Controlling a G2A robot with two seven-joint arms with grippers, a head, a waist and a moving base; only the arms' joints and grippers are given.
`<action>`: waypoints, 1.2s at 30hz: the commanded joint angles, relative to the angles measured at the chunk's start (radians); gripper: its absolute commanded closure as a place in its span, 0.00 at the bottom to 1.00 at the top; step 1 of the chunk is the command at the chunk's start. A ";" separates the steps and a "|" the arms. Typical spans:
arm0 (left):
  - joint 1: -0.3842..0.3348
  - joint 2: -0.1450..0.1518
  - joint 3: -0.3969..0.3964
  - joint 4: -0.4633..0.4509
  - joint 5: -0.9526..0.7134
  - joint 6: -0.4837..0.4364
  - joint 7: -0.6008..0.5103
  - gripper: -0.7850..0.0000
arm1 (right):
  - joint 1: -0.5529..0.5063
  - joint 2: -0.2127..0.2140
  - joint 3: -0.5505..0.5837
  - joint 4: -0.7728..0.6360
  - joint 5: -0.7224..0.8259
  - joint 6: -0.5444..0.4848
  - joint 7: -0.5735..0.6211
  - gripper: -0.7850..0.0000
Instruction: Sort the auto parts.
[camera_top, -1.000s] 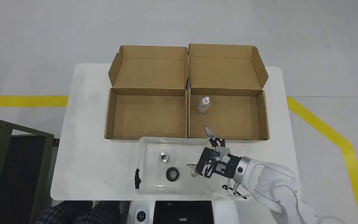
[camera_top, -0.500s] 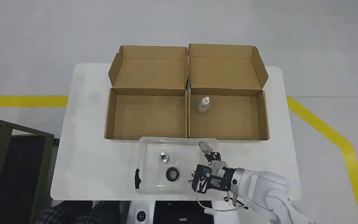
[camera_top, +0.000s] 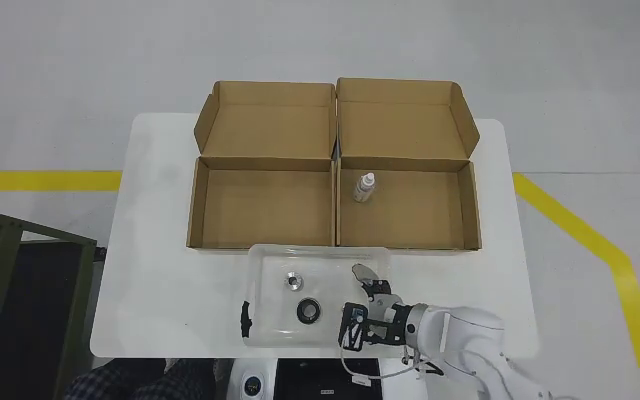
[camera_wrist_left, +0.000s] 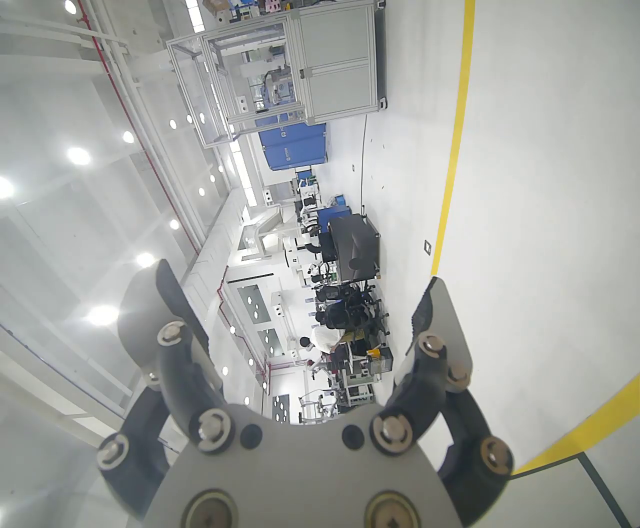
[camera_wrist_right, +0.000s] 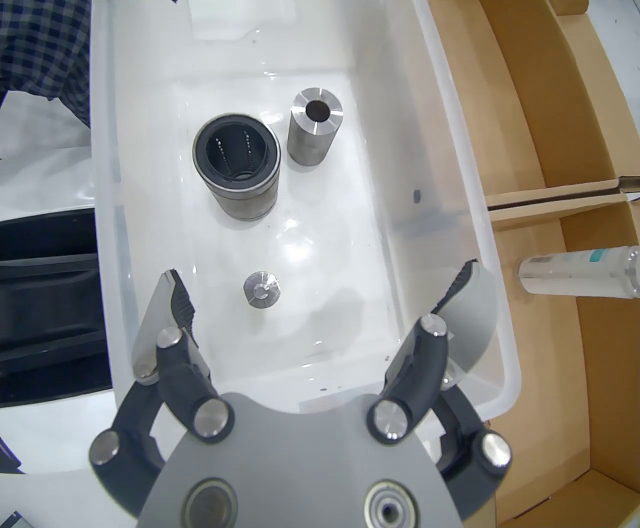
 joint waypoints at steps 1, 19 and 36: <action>0.000 0.000 0.000 0.000 0.000 0.000 0.000 0.00 | 0.008 -0.001 -0.009 0.009 -0.001 -0.002 0.014 0.00; 0.000 0.000 0.000 0.000 0.000 0.000 0.000 0.00 | 0.072 -0.006 -0.085 0.058 -0.004 -0.017 0.128 0.31; 0.000 0.000 0.000 0.000 0.000 0.000 0.000 0.00 | 0.090 -0.003 -0.116 0.055 -0.013 -0.036 0.166 0.95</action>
